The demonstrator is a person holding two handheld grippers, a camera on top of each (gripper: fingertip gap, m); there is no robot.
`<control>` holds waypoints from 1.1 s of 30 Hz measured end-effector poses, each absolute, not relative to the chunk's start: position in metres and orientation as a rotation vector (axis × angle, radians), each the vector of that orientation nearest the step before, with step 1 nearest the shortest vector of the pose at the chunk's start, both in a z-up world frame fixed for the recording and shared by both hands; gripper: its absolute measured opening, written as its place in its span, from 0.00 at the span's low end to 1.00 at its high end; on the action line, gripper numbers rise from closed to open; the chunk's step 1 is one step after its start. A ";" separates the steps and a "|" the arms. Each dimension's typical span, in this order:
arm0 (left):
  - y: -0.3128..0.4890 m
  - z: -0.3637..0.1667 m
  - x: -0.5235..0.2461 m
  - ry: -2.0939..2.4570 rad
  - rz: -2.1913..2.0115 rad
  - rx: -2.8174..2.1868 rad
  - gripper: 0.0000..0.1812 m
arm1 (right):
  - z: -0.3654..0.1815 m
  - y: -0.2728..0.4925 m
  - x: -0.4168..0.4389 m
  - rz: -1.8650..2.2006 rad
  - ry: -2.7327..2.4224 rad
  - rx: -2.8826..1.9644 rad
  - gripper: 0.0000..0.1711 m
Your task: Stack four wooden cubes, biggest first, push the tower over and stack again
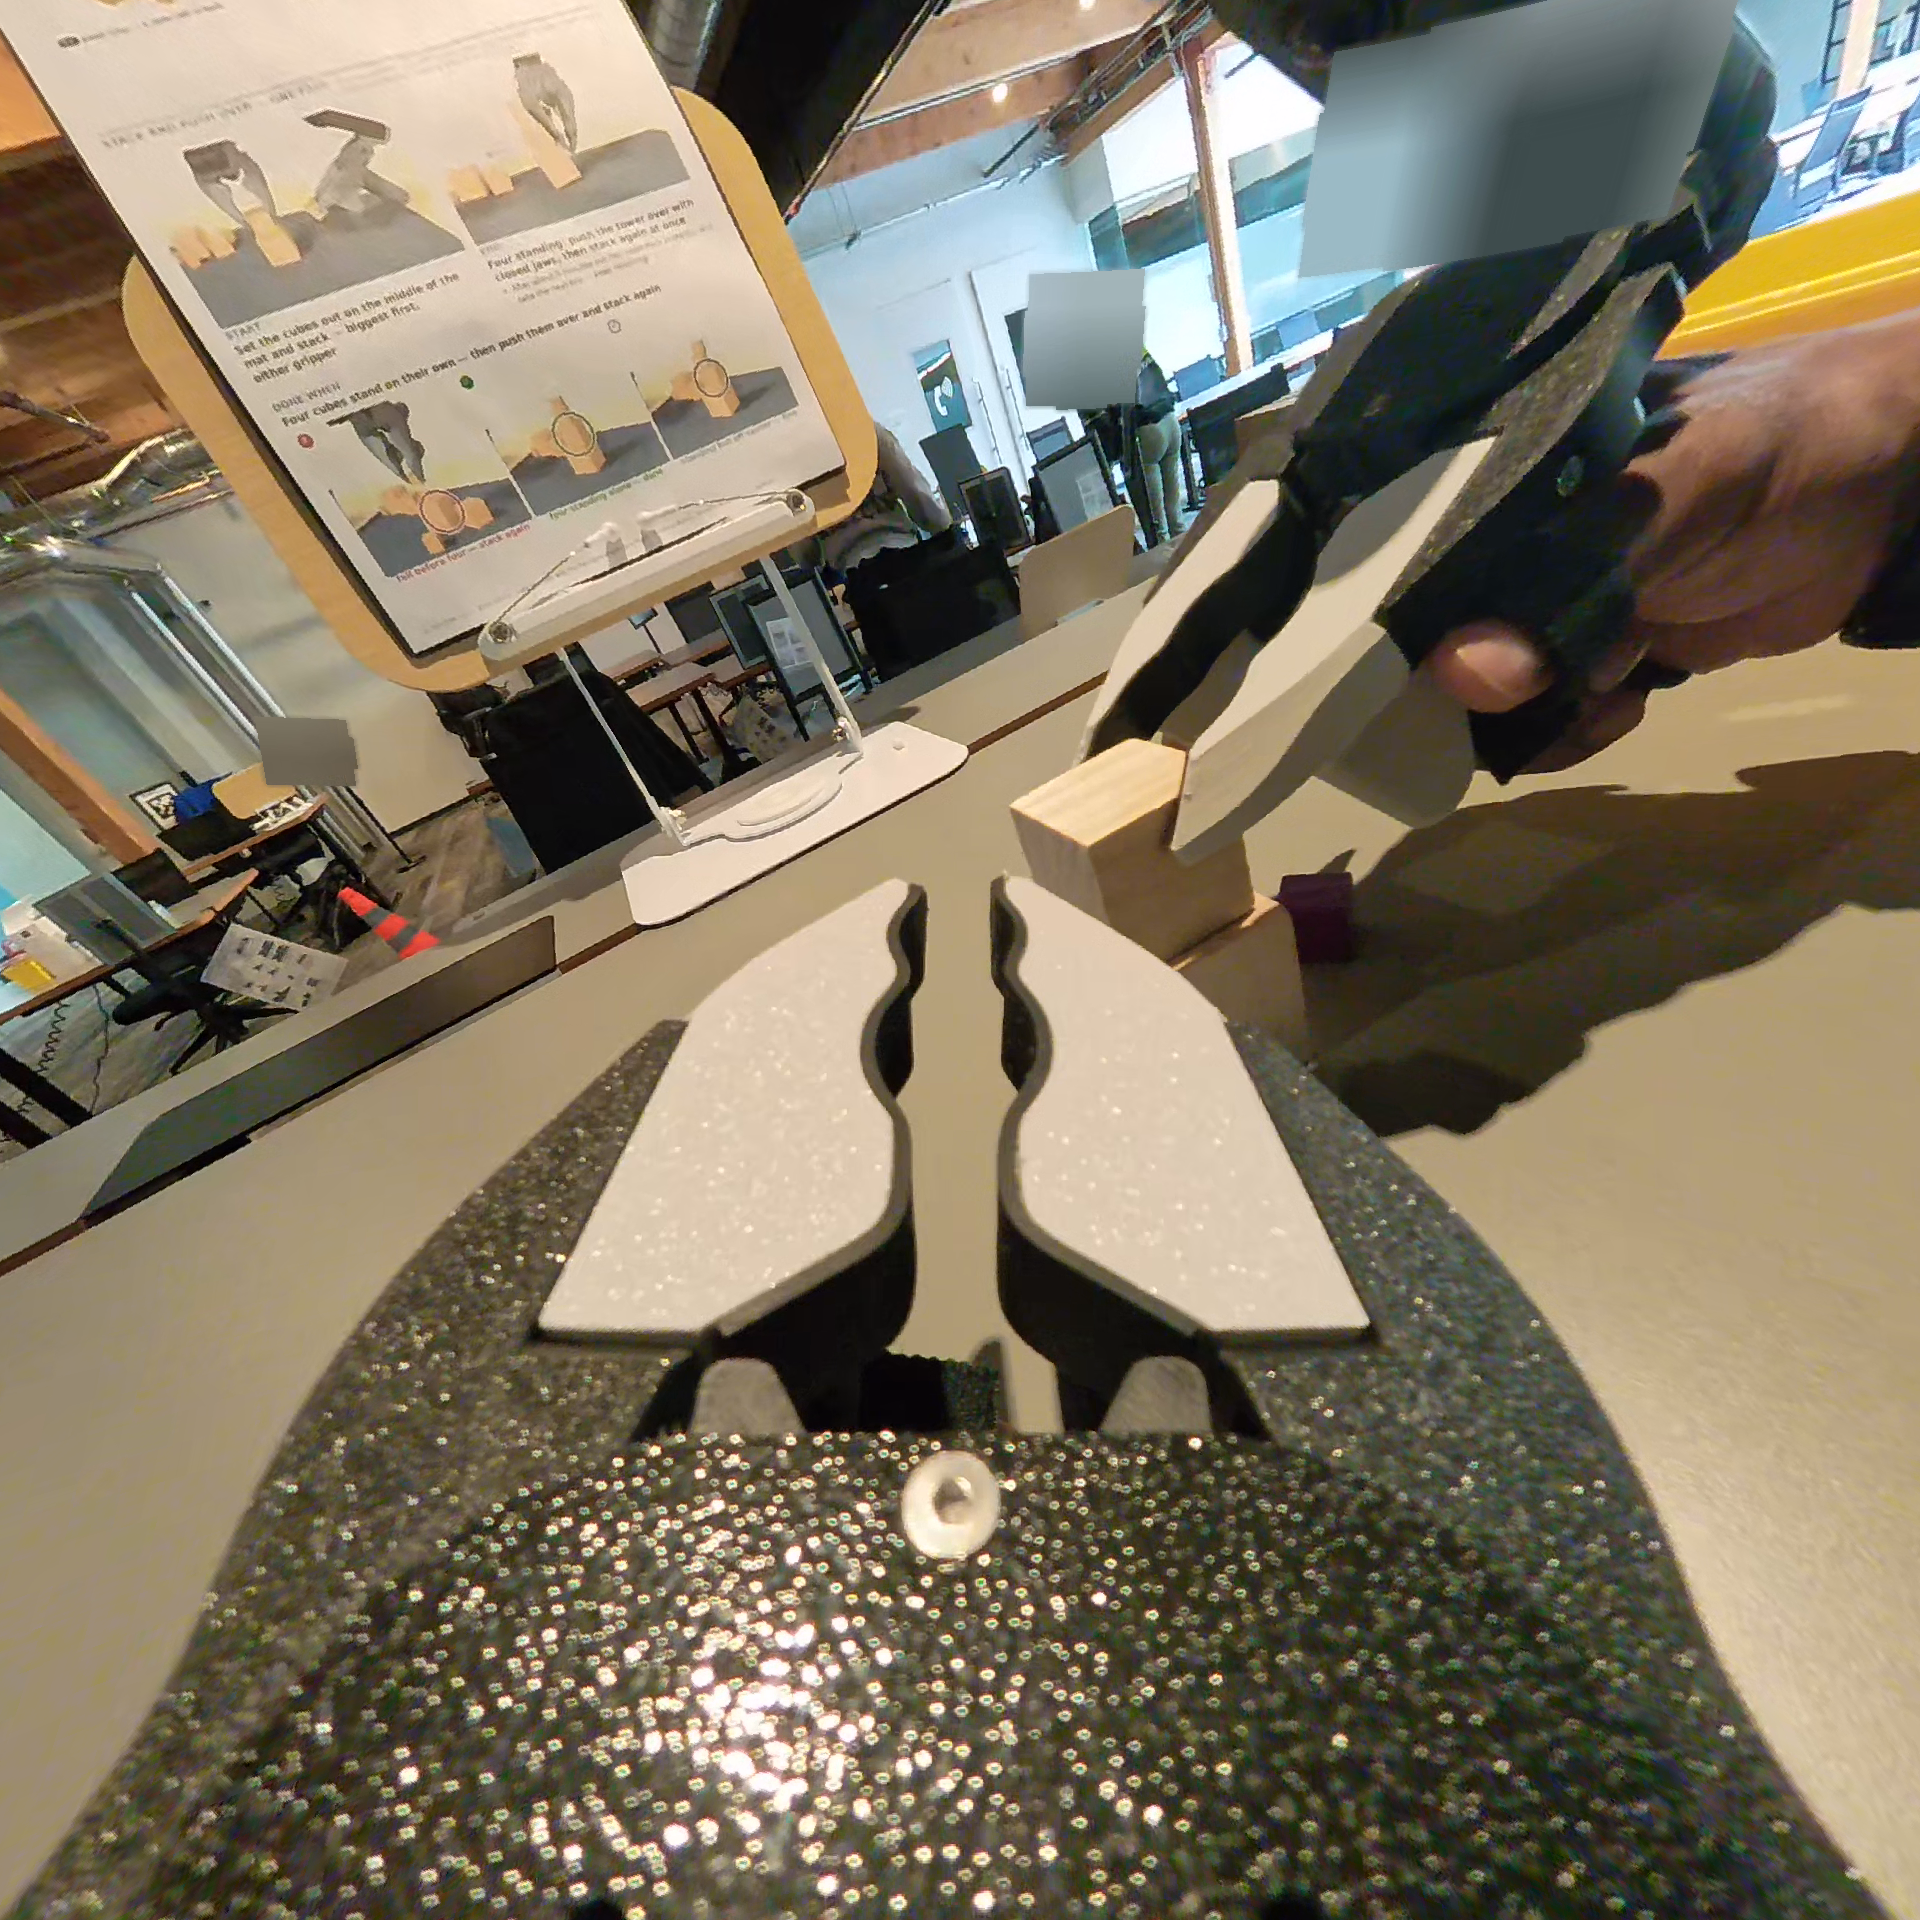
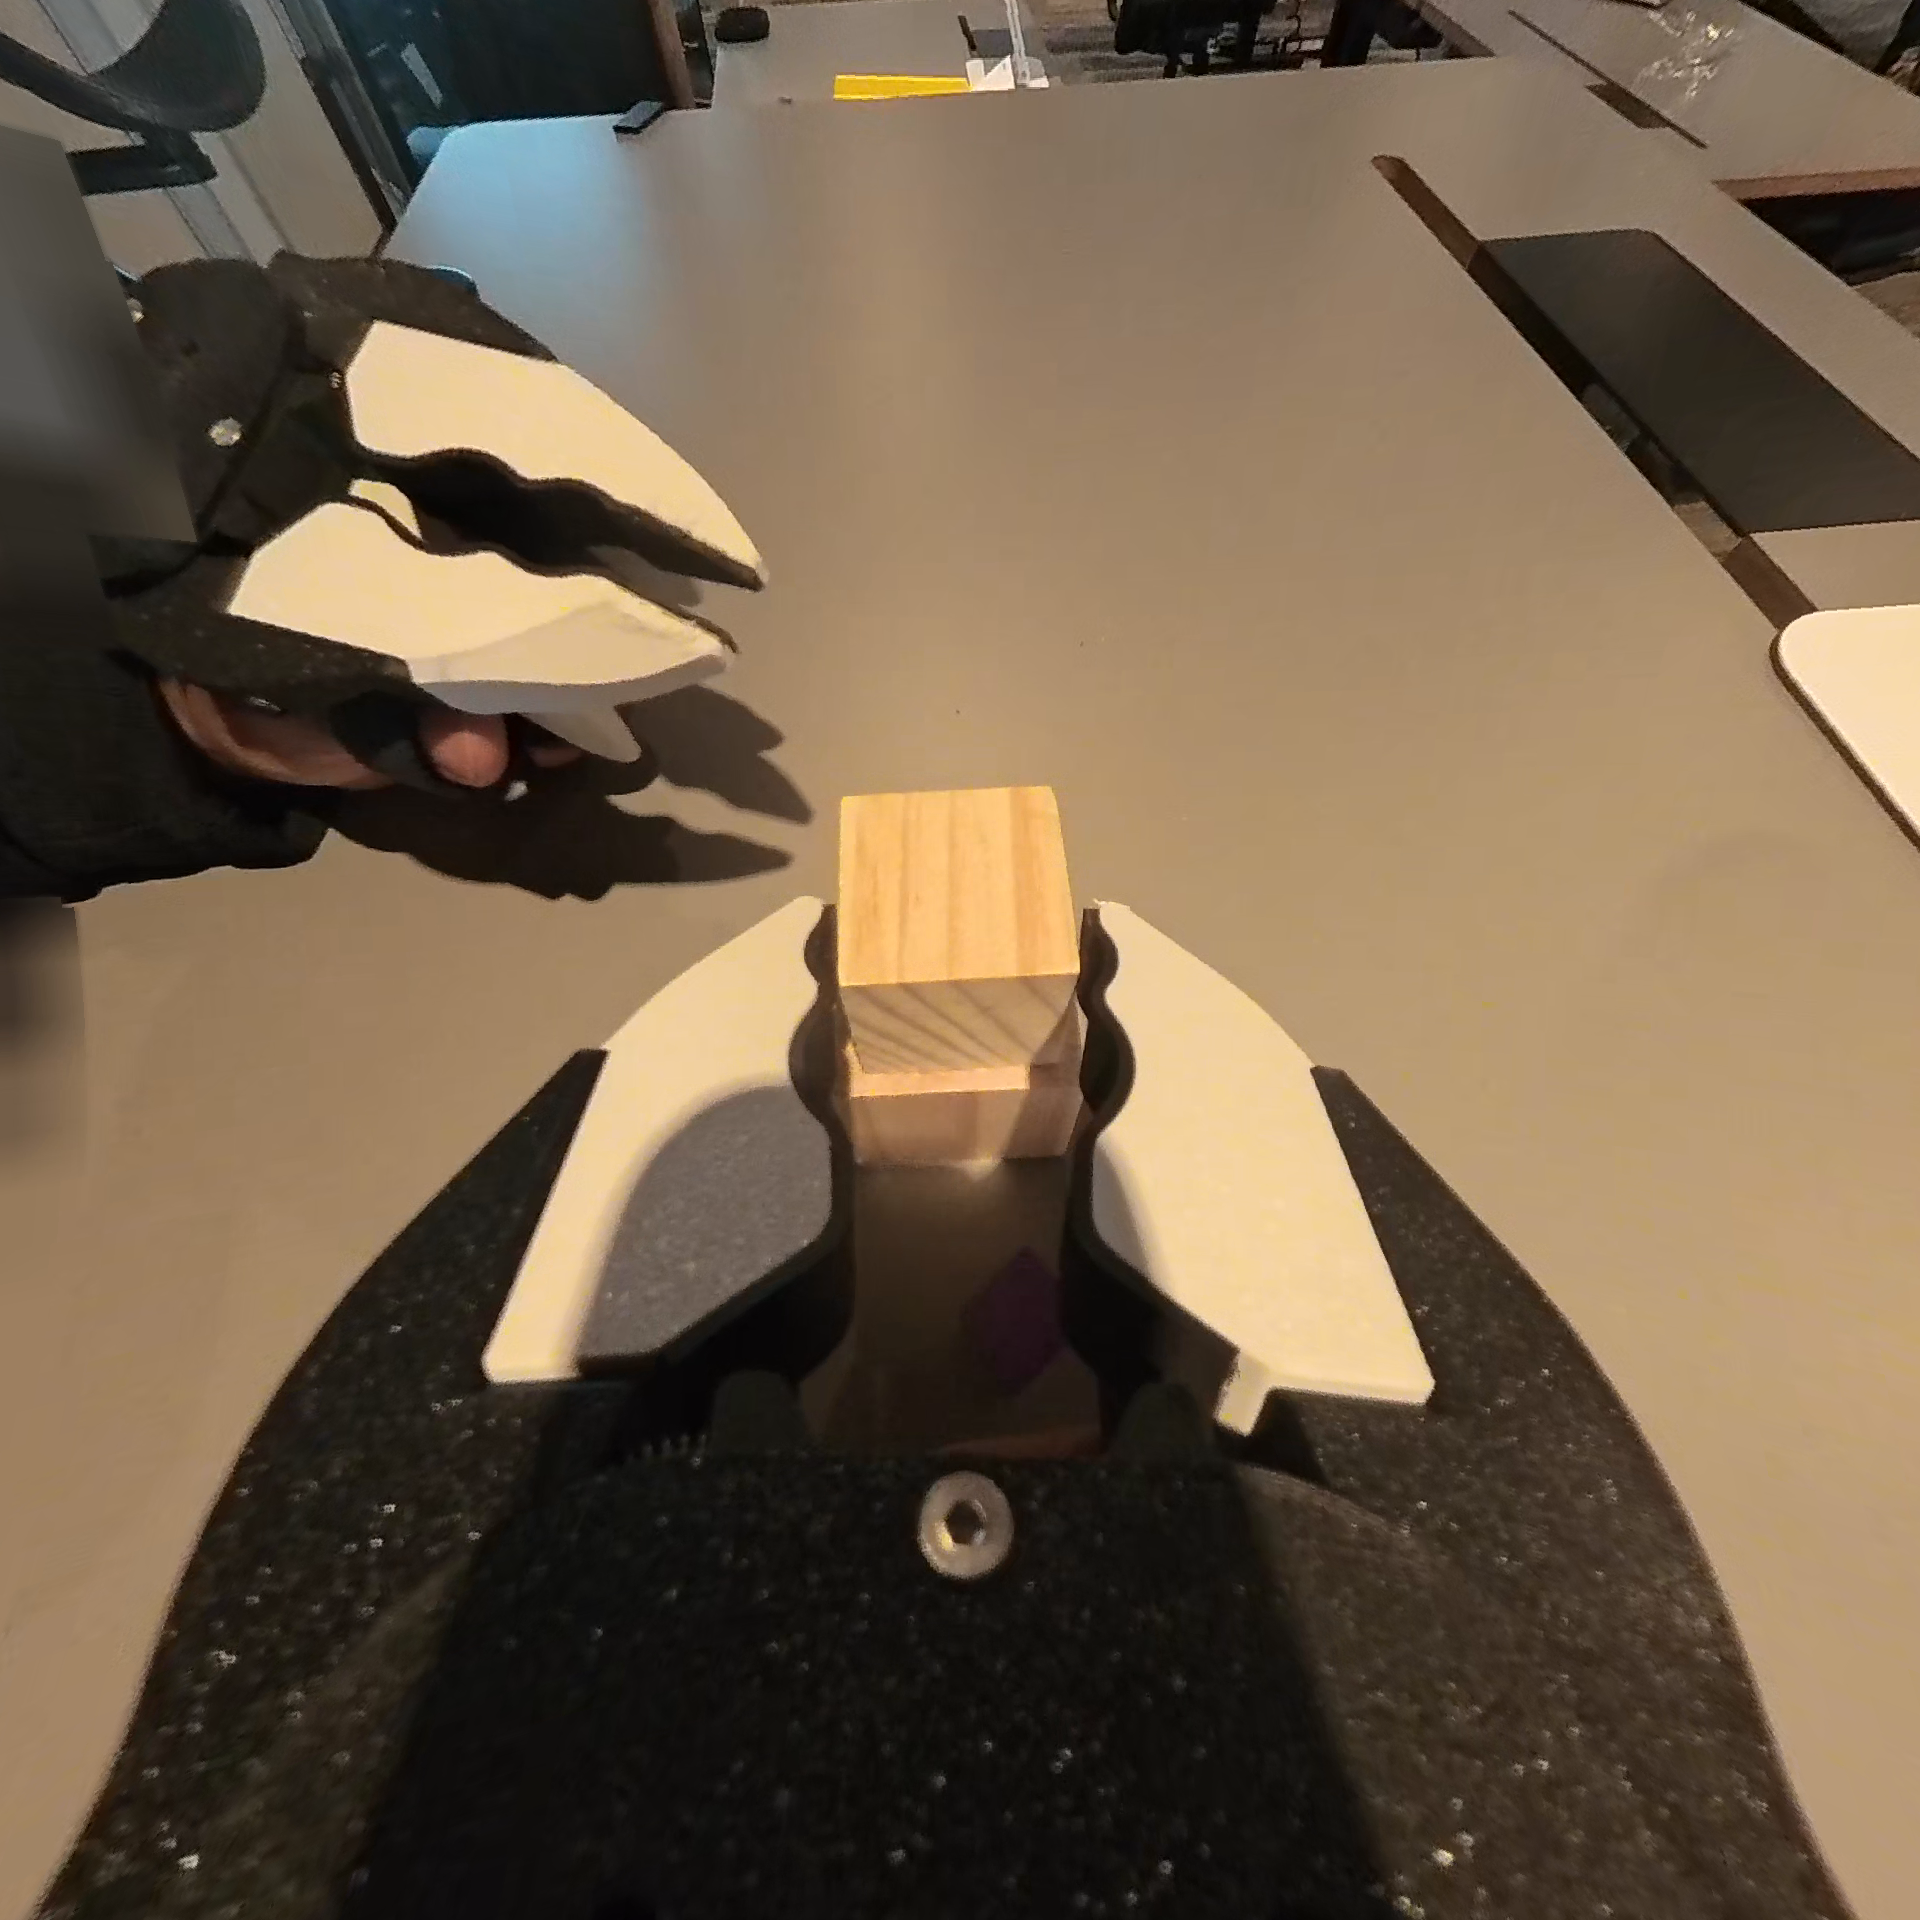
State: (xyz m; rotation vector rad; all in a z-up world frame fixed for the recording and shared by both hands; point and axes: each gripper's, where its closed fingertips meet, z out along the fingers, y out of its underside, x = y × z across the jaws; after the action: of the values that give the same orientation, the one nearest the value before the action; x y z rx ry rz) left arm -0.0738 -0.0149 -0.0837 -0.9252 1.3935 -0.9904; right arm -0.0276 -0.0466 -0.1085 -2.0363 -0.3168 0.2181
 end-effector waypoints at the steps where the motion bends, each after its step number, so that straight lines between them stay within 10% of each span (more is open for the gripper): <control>1: -0.015 -0.084 -0.074 1.393 -0.990 -0.926 0.06 | -0.109 -0.047 -0.028 0.219 -0.315 -2.035 0.26; 17: -0.015 -0.083 -0.075 1.385 -0.991 -0.917 0.06 | -0.108 -0.069 -0.015 0.121 -0.150 -1.990 0.37; 27: -0.016 -0.088 -0.072 1.412 -0.930 -0.907 0.06 | -0.109 -0.215 0.080 -0.789 0.495 -1.902 0.23; 33: -0.026 -0.101 -0.066 1.505 -0.812 -0.859 0.06 | -0.140 -0.258 0.107 -0.626 0.789 -1.958 0.27</control>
State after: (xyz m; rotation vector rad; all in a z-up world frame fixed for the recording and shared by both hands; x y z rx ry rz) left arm -0.0659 -0.0262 -0.1011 -0.8593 1.5045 -0.8119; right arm 0.1071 -0.2582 -0.1401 -1.9577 0.7889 -0.6258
